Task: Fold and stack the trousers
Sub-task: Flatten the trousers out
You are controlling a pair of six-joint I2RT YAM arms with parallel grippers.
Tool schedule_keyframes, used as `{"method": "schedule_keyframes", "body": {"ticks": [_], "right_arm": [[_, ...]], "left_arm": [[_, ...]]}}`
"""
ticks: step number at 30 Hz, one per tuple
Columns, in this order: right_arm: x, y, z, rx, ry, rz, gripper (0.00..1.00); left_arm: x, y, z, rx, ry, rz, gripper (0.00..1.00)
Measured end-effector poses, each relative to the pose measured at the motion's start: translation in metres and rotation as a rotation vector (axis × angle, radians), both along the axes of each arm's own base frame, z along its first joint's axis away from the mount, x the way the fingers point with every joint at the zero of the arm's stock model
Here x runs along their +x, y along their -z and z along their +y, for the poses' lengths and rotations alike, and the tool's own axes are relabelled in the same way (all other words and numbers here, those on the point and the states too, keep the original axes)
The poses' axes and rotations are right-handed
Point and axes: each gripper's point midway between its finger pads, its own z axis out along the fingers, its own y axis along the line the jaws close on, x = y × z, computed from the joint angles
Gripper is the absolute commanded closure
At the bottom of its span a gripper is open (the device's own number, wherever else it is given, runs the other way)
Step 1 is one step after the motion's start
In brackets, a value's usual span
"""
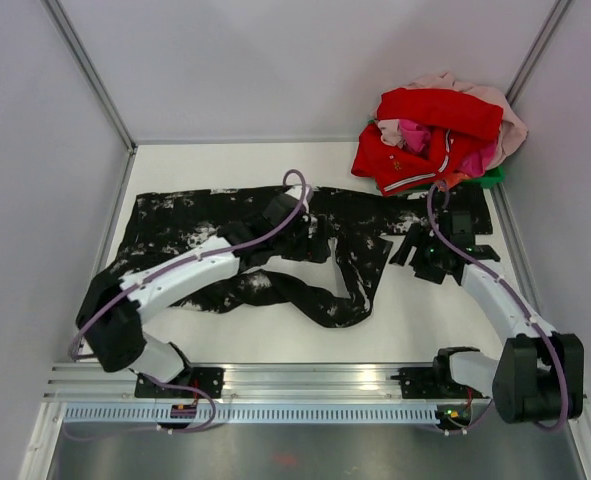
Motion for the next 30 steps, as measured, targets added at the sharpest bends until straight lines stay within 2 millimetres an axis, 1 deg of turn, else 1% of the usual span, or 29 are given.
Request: {"method": "schedule_keyframes", "body": {"ticks": [1, 2, 3, 5, 7, 9, 13, 15, 17, 19, 22, 24, 26, 29, 30], "right_arm": [[0.002, 0.004, 0.005, -0.008, -0.018, 0.002, 0.18], [0.006, 0.009, 0.012, -0.017, -0.044, 0.005, 0.18], [0.009, 0.013, 0.016, -0.027, -0.055, 0.008, 0.17], [0.015, 0.02, 0.014, -0.048, -0.049, 0.008, 0.18], [0.025, 0.027, 0.01, -0.074, -0.03, 0.001, 0.18], [0.035, 0.037, 0.006, -0.095, -0.015, -0.001, 0.19], [0.05, 0.057, 0.003, -0.121, -0.002, 0.026, 0.27], [0.058, 0.063, 0.005, -0.127, 0.0, 0.019, 0.27], [0.069, 0.06, 0.01, -0.125, -0.004, -0.023, 0.27], [0.075, 0.06, 0.016, -0.124, -0.007, -0.047, 0.28], [0.085, 0.063, 0.019, -0.137, 0.001, -0.075, 0.29], [0.095, 0.063, 0.02, -0.149, 0.016, -0.101, 0.33], [0.104, 0.063, 0.02, -0.156, 0.035, -0.123, 0.4], [0.113, 0.066, 0.018, -0.171, 0.068, -0.141, 0.58], [0.116, 0.067, 0.017, -0.174, 0.077, -0.146, 0.83]], "left_arm": [[0.0, -0.011, 0.01, 0.009, -0.026, -0.024, 0.0], [-0.001, -0.019, 0.02, 0.022, -0.051, -0.041, 0.0], [-0.003, -0.026, 0.03, 0.038, -0.078, -0.055, 0.0], [-0.005, -0.035, 0.053, 0.072, -0.135, -0.077, 0.0], [-0.01, -0.039, 0.076, 0.104, -0.19, -0.087, 0.0], [-0.017, -0.038, 0.099, 0.129, -0.245, -0.089, 0.0], [-0.035, -0.039, 0.146, 0.146, -0.368, -0.096, 0.0], [-0.042, -0.042, 0.167, 0.131, -0.43, -0.109, 0.0], [-0.048, -0.045, 0.187, 0.117, -0.5, -0.122, 0.0], [-0.051, -0.044, 0.205, 0.114, -0.575, -0.121, 0.0], [-0.051, -0.035, 0.229, 0.134, -0.679, -0.089, 0.0], [-0.05, -0.026, 0.238, 0.156, -0.721, -0.062, 0.0], [-0.05, -0.015, 0.244, 0.18, -0.75, -0.035, 0.0], [-0.05, 0.0, 0.257, 0.21, -0.806, 0.007, 0.0], [-0.05, 0.004, 0.263, 0.215, -0.831, 0.023, 0.0]]}}
